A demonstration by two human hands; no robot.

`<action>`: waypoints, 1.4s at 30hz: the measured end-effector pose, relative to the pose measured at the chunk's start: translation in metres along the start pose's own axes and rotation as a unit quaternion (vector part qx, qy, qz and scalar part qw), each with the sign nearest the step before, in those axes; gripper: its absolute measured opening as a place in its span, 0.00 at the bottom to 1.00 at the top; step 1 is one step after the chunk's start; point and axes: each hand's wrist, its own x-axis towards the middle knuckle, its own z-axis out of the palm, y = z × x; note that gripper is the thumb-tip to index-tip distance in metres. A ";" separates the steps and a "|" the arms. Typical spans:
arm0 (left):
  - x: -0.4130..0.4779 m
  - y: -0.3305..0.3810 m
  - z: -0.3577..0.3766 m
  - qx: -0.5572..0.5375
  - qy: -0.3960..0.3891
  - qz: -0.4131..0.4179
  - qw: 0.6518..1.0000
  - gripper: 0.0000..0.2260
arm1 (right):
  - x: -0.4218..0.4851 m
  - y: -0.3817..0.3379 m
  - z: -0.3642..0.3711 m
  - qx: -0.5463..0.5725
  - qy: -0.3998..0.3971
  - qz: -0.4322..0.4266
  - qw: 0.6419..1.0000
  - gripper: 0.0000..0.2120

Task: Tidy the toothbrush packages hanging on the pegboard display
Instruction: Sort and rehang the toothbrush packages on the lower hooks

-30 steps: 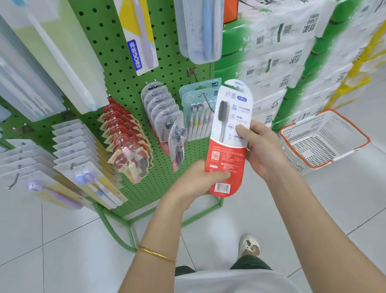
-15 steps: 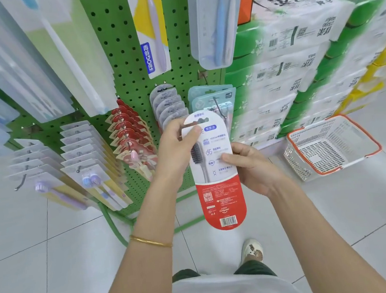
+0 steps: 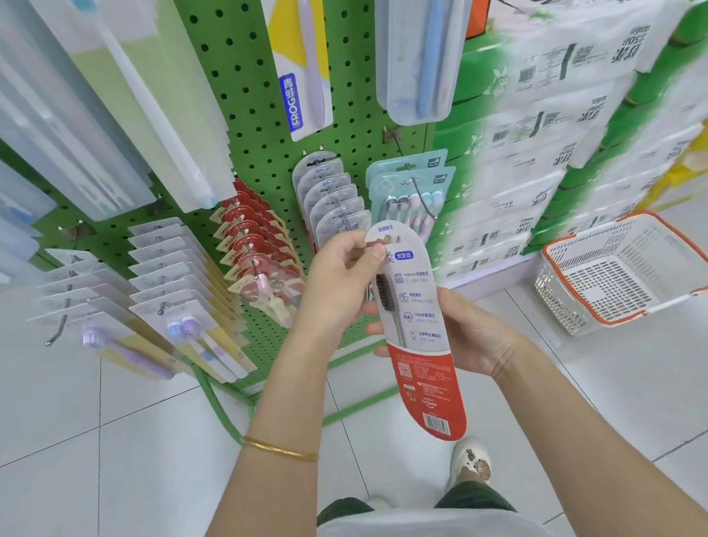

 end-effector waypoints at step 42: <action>0.057 -0.013 -0.037 0.197 0.158 0.052 0.966 0.13 | 0.125 0.051 0.002 -0.426 0.484 -0.154 0.749 0.39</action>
